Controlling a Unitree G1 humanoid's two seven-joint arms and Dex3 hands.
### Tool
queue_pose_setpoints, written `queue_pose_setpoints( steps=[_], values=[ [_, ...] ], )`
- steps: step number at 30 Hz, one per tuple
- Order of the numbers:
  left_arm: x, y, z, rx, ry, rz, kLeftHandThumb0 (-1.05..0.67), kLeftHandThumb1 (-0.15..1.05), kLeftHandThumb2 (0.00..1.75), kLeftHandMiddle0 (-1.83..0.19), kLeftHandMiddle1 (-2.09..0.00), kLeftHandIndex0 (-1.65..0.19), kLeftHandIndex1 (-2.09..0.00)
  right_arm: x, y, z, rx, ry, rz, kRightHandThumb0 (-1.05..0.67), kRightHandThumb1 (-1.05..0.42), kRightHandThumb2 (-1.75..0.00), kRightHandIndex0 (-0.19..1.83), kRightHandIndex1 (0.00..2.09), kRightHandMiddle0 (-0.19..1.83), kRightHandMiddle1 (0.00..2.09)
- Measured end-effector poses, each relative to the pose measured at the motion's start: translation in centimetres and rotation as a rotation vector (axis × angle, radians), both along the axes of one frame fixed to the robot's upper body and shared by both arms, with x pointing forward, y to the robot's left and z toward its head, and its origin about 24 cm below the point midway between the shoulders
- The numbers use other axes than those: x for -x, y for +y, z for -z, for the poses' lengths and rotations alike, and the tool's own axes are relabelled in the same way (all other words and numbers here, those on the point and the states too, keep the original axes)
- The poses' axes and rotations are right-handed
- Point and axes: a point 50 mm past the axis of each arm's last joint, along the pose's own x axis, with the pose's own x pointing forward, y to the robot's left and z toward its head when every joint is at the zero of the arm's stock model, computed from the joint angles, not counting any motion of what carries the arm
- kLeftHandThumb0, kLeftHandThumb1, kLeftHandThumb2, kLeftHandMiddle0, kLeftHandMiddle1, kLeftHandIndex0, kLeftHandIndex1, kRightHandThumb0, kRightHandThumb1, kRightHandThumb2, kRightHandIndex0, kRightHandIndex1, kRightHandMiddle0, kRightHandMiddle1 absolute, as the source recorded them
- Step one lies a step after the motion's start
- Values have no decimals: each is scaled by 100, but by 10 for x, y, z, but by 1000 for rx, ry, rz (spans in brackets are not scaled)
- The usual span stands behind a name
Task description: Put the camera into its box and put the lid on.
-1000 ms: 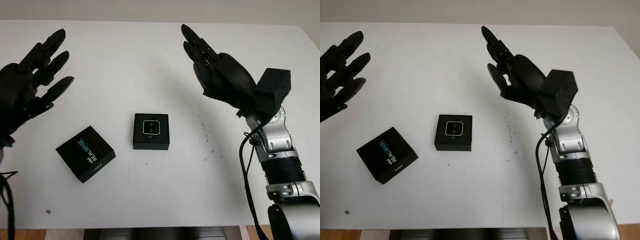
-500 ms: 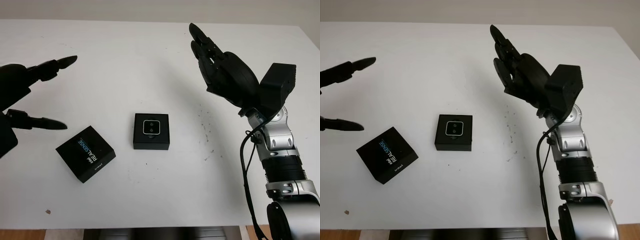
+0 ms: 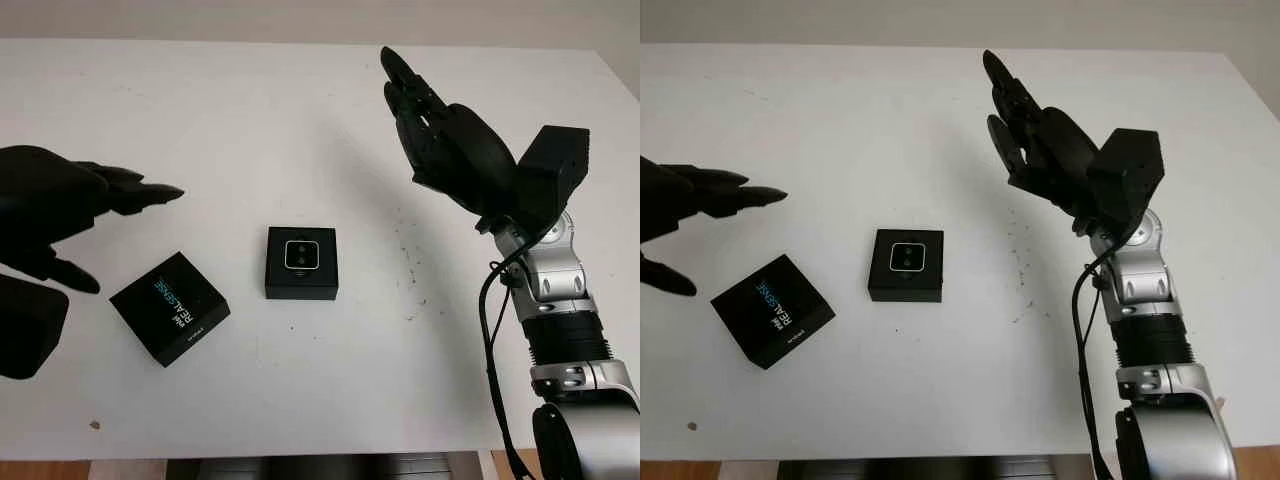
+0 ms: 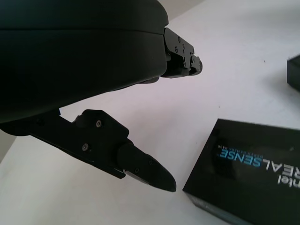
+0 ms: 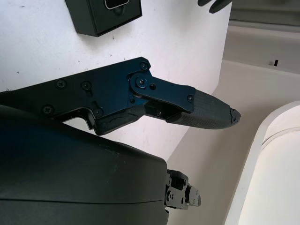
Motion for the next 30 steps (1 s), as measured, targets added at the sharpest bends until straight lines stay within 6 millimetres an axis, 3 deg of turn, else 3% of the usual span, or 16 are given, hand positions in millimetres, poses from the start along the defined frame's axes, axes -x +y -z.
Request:
queue_pose_setpoints(
  steps=[9, 17, 30],
  values=[
    [-2, -5, 11, -50, 72, 27, -45, 80, 6, -7, -4, 3, -2, 0, 0, 1, -1, 4, 5, -74, -105, -69, -18, 3, -16, 5],
    [-5, -11, 16, 44, 135, 25, -54, 83, 6, -3, -4, 9, -3, -1, 0, 4, 3, 13, 2, -73, -105, -70, -19, 3, -17, 4],
    [-13, -23, 32, 59, 169, 67, -53, 81, 5, -3, -5, 7, -6, -1, -1, 5, -14, 12, -4, -72, -105, -69, -19, 2, -17, 5]
  ],
)
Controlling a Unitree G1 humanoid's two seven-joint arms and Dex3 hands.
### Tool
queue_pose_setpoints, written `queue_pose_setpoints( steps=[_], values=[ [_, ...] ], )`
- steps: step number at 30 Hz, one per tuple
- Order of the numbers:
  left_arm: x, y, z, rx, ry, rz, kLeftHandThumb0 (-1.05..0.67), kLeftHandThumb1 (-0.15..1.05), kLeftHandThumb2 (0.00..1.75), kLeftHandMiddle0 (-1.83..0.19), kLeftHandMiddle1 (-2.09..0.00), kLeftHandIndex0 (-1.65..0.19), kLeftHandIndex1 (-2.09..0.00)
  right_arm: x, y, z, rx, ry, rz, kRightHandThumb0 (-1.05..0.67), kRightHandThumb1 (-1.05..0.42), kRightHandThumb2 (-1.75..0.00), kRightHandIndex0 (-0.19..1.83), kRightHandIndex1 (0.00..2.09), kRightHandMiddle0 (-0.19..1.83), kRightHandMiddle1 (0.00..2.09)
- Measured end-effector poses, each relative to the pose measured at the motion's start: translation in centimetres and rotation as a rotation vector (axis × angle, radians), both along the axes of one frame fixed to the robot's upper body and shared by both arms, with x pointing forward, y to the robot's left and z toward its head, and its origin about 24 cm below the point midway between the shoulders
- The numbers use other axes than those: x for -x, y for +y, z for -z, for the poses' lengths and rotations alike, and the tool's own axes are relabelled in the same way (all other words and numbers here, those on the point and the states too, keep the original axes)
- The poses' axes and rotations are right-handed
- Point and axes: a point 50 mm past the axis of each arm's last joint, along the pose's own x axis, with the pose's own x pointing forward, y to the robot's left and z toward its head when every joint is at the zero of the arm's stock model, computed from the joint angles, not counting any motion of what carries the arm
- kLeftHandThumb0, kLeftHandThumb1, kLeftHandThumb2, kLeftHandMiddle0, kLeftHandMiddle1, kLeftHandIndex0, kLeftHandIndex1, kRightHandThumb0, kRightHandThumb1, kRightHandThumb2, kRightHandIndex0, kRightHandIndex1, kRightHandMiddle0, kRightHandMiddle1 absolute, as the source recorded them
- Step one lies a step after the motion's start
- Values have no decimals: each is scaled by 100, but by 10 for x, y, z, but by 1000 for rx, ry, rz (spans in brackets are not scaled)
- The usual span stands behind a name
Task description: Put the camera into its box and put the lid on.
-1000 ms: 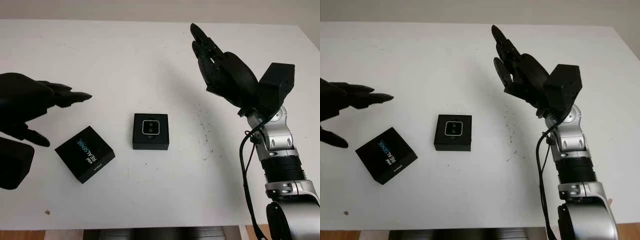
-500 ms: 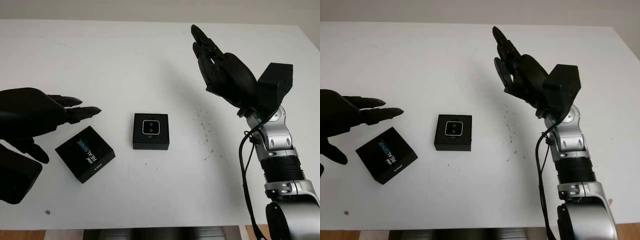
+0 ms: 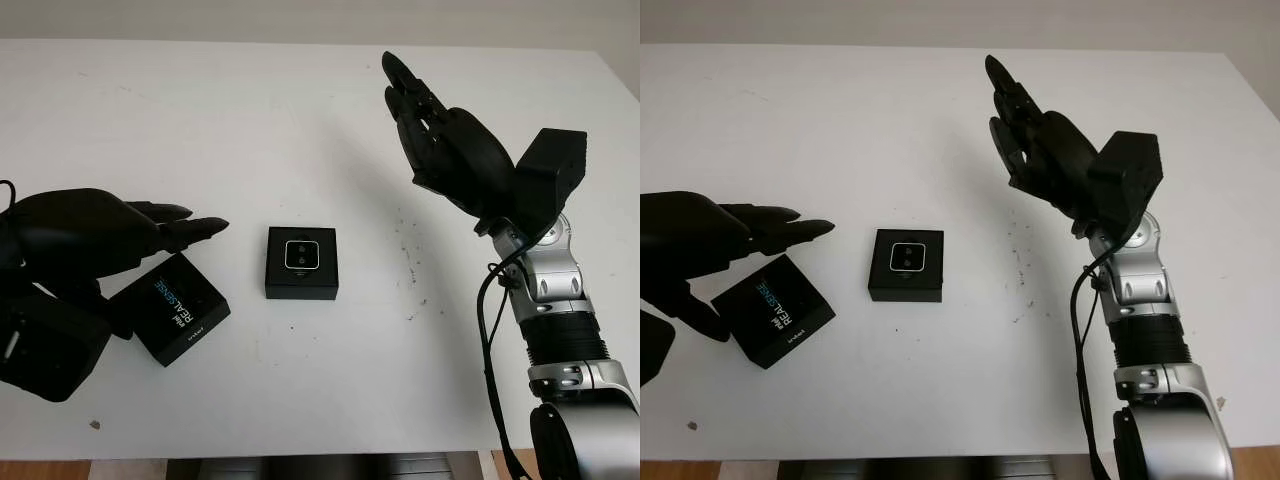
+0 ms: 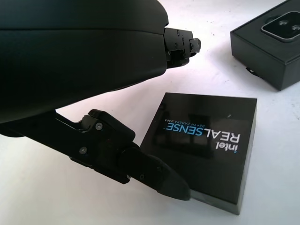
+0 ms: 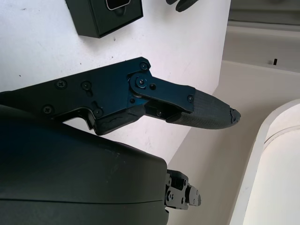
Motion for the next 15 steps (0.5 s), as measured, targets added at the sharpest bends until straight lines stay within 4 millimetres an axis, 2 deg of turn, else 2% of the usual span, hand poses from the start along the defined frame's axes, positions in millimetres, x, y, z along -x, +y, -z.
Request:
queue_pose_setpoints(
  steps=[15],
  values=[
    [-2, -2, 14, -39, -1, 59, -50, 80, 6, -11, -8, -5, -10, 0, 0, 0, -1, 0, -3, -70, -105, -71, -19, 1, -18, 4]
  ],
)
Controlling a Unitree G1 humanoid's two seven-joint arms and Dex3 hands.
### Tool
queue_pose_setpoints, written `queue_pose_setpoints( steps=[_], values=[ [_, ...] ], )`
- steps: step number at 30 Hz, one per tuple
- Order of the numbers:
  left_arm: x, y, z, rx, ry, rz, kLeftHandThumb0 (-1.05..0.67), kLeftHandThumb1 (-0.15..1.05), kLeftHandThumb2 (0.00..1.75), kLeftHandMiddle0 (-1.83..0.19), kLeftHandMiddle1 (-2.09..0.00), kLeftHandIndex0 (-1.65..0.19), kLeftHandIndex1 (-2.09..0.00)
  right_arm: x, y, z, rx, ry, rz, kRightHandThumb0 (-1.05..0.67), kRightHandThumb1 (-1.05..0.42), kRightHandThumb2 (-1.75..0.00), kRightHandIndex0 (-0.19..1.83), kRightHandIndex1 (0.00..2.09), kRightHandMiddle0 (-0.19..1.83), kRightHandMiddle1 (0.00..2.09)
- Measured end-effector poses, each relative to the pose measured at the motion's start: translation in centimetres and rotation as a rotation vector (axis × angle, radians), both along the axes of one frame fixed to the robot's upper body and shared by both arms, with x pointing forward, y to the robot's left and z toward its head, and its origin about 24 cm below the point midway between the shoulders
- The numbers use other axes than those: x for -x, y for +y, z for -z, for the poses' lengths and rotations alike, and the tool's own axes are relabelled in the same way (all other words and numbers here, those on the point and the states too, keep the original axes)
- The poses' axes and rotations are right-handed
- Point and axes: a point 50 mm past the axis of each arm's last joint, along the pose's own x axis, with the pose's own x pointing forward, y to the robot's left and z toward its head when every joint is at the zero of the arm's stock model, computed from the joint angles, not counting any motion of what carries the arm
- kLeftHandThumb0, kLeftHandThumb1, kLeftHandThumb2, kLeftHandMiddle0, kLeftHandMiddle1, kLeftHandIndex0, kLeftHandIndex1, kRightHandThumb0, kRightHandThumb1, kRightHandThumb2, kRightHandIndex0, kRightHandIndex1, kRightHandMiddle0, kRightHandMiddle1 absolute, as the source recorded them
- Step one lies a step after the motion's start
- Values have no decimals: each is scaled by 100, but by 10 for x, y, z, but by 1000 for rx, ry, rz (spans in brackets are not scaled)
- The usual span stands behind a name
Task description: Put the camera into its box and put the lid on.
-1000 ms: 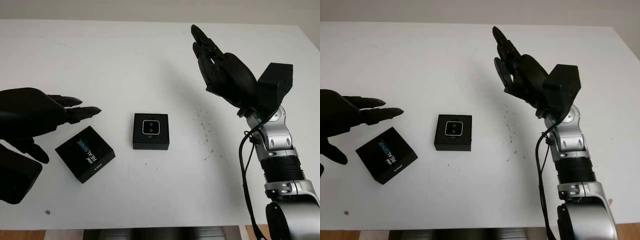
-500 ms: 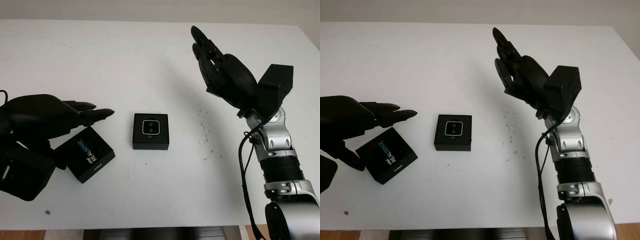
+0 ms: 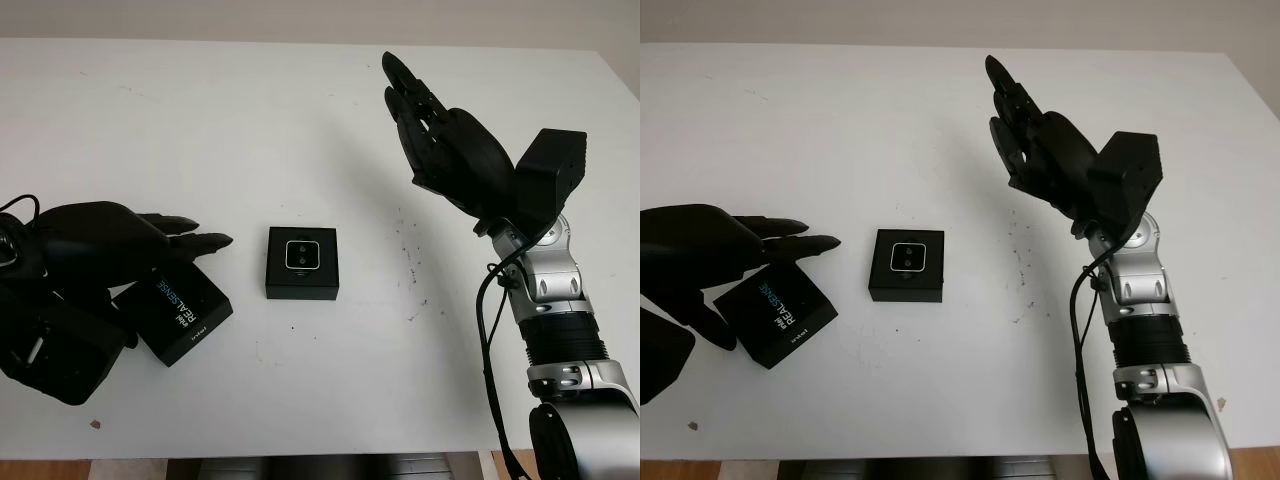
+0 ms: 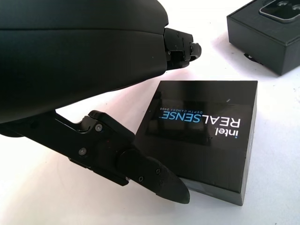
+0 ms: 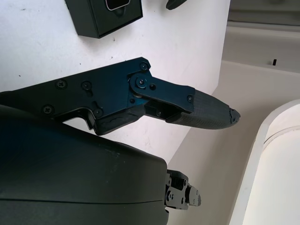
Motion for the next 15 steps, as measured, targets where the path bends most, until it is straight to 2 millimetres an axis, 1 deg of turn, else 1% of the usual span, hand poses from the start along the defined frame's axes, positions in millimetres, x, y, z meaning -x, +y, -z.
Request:
queue_pose_setpoints(
  steps=[5, 6, 7, 9, 10, 11, 12, 13, 15],
  values=[
    [-1, 2, 2, -1, -8, 8, -45, 80, 6, -18, -10, -12, -13, 0, 0, 0, 0, 0, 0, -69, -105, -70, -19, 1, -18, 5],
    [-1, 3, 3, -1, -11, 12, -42, 83, 7, -20, -11, -14, -14, 0, 0, 0, 0, 0, 1, -69, -105, -70, -19, 1, -18, 5],
    [0, 3, 3, -1, -17, 21, -28, 90, 8, -27, -15, -21, -18, 0, 0, 0, 1, -1, 1, -69, -105, -71, -19, 2, -18, 5],
    [0, 3, 5, 6, -31, 39, -24, 93, 8, -32, -19, -27, -22, 0, 0, 0, 3, -1, 2, -69, -105, -71, -19, 2, -18, 5],
    [0, 4, 6, 10, -36, 45, -24, 93, 6, -33, -27, -29, -27, 0, 0, 0, 4, -1, 2, -69, -105, -72, -19, 2, -17, 5],
    [0, 4, 7, 15, -39, 49, -23, 94, 6, -26, -47, -28, -35, 0, 0, 0, 6, -3, 2, -69, -105, -72, -19, 2, -18, 5],
    [0, 5, 7, 19, -46, 53, -20, 96, 6, -20, -71, -28, -47, 0, 0, 0, 10, -7, 2, -70, -105, -72, -19, 2, -18, 5],
    [0, 5, 7, 22, -55, 58, -19, 97, 6, -17, -88, -24, -66, 0, 0, -1, 16, -13, 1, -71, -105, -71, -19, 2, -18, 5],
    [1, 5, 8, 36, -90, 77, -15, 99, 6, -18, -107, -19, -95, 1, 1, -1, 25, -18, -4, -72, -105, -71, -19, 2, -18, 5]
  ],
)
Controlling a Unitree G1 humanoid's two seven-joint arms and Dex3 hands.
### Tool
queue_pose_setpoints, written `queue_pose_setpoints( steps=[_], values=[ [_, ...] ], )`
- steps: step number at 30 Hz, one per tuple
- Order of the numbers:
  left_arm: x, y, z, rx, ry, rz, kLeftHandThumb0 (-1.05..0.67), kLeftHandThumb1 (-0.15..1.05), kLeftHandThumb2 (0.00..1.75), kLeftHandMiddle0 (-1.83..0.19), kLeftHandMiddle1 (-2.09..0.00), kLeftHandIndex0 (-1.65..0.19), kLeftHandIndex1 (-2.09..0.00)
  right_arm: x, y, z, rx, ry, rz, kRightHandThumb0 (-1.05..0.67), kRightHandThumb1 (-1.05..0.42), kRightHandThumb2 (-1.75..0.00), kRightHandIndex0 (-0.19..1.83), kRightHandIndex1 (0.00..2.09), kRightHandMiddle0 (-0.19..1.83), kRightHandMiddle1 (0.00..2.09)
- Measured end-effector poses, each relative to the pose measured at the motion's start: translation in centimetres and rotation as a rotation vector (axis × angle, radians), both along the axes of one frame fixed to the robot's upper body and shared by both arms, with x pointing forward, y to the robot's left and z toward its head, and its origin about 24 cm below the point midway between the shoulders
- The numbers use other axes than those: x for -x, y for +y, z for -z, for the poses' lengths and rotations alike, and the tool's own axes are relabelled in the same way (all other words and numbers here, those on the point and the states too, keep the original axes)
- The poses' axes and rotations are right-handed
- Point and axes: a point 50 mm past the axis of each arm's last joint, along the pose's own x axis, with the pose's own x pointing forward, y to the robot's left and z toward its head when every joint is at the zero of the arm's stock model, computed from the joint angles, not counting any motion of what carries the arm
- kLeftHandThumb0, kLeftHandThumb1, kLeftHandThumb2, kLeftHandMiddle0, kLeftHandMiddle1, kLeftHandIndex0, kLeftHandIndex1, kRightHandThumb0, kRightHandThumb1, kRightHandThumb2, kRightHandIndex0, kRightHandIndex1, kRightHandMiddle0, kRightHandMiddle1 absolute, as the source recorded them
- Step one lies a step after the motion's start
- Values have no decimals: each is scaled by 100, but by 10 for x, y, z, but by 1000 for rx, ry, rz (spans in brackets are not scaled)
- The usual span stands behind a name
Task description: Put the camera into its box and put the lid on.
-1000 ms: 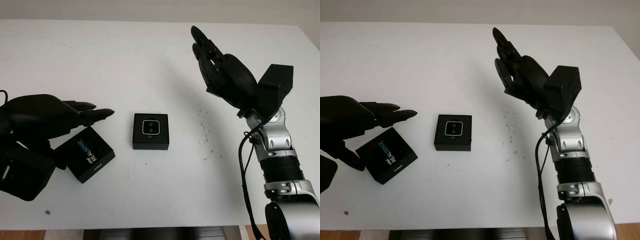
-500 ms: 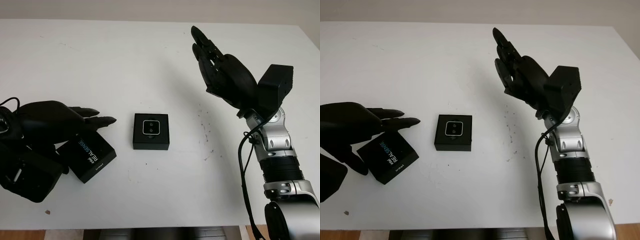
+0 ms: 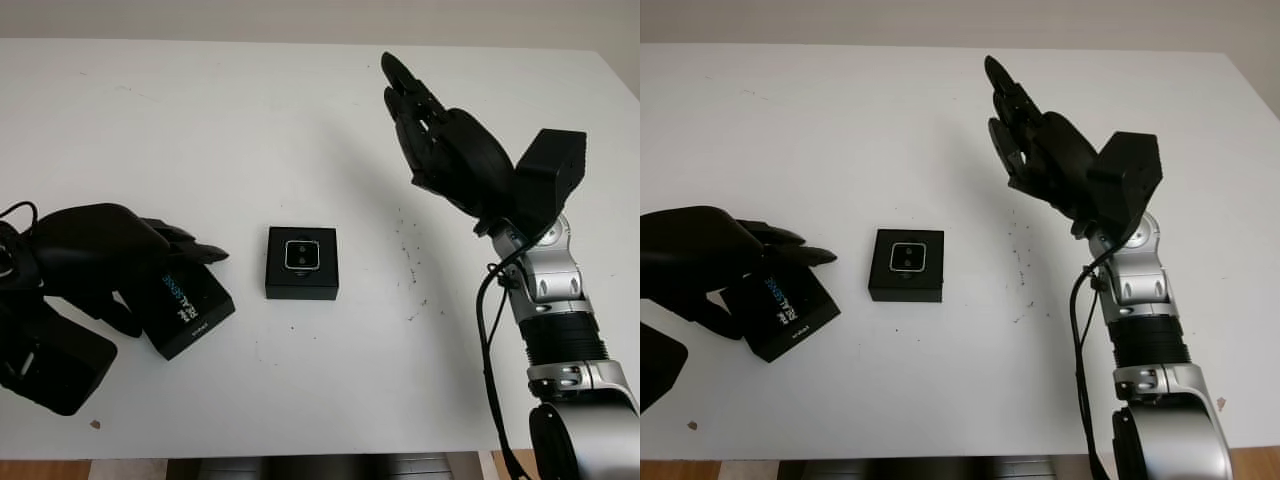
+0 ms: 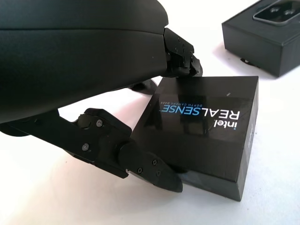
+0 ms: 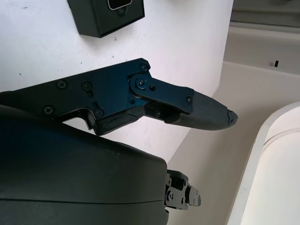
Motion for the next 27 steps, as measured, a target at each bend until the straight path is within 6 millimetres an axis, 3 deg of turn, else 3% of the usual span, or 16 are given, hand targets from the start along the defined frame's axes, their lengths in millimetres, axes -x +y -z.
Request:
queue_pose_setpoints(
  steps=[2, 4, 5, 9, 13, 15, 18, 23, 27],
  values=[
    [0, 1, 1, 16, -41, 13, -13, 103, 8, -16, -125, -11, -125, 0, 1, 1, 13, 1, 0, -74, -105, -70, -17, 4, -16, 6],
    [-1, 2, 1, 25, -68, 18, -15, 104, 9, -9, -174, -3, -164, 0, 1, 1, 24, 1, 3, -73, -105, -69, -17, 4, -15, 6],
    [-1, 2, 2, 30, -75, 18, -16, 105, 9, -8, -183, -2, -172, 0, 2, 1, 27, 2, 3, -73, -105, -69, -17, 4, -15, 6],
    [-1, 3, 3, 36, -90, 24, -20, 105, 8, -16, -177, -6, -176, 0, 3, 2, 39, 2, 5, -73, -105, -69, -15, 5, -13, 7],
    [-2, 4, 3, 58, -96, 11, -28, 105, 13, -11, -206, 1, -198, 0, 3, 3, 47, 3, 7, -74, -105, -67, -15, 5, -13, 7],
    [-3, 6, 4, 102, -92, -21, -30, 105, 11, -11, -205, -2, -188, 0, 3, 3, 53, 1, 16, -75, -105, -67, -13, 6, -12, 7],
    [-4, 6, 7, 196, -70, -78, -30, 105, 10, -17, -186, -7, -166, -1, 4, 3, 62, 0, 20, -74, -105, -67, -14, 6, -13, 7],
    [-6, 5, 5, 306, -30, -215, -29, 105, 7, -25, -164, -12, -154, 0, 4, 4, 65, 0, 18, -75, -105, -66, -14, 6, -12, 7],
    [-7, 4, 0, 404, 14, -351, -27, 103, 6, -30, -166, -16, -153, 0, 4, 5, 67, 3, 20, -76, -105, -65, -14, 6, -12, 7]
  ],
)
